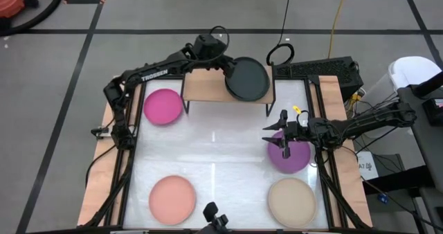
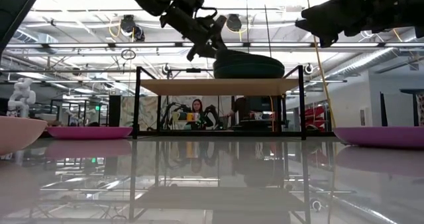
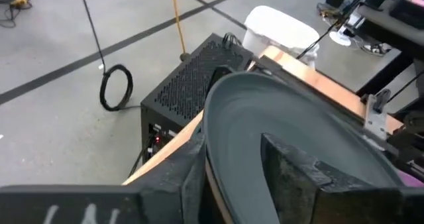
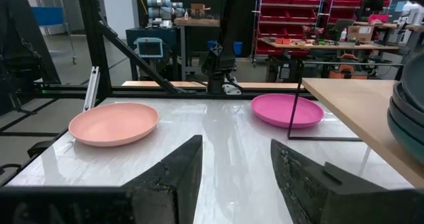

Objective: Place and stack plates onto a shelf
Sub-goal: Stack the black plate on the black plate, then put the purple plate on the shelf

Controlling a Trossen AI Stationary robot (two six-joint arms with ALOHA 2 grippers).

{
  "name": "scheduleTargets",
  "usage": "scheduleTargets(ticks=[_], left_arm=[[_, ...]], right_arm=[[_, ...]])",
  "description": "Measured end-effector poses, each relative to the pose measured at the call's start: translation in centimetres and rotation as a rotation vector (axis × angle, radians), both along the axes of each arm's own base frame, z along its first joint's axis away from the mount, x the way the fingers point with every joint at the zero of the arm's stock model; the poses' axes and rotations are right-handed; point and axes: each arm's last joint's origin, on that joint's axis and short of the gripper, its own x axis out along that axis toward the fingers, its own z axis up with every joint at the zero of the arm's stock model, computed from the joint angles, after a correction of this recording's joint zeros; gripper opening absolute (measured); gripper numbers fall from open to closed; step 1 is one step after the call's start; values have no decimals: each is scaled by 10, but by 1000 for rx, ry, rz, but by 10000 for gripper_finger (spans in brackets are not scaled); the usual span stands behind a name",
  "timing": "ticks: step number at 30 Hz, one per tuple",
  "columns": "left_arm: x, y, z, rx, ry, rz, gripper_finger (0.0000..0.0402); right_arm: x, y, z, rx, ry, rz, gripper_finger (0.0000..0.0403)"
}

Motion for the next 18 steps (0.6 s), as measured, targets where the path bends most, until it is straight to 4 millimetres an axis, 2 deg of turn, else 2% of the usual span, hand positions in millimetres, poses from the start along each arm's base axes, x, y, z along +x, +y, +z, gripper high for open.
scheduleTargets(ticks=[2,5,9,14,16,18], left_arm=[[-4,-4,10,10,-26,-48,157],[-14,-16,36,51,-89,-85,158],[-33,-41,76,158,-153,-121,158],[-67,-93,124,305,-175,-160,158],[-78,-121,133,350,-160,-191,159],[-88,-151,131,401,-135,-201,159]], right_arm=[[0,0,0,0,4,0,160],[0,0,-1,6,10,0,160],[0,0,-2,6,20,-1,160],[0,0,-4,15,40,-1,160],[-1,0,-6,28,62,-5,160],[-1,-1,-8,29,84,-38,160]])
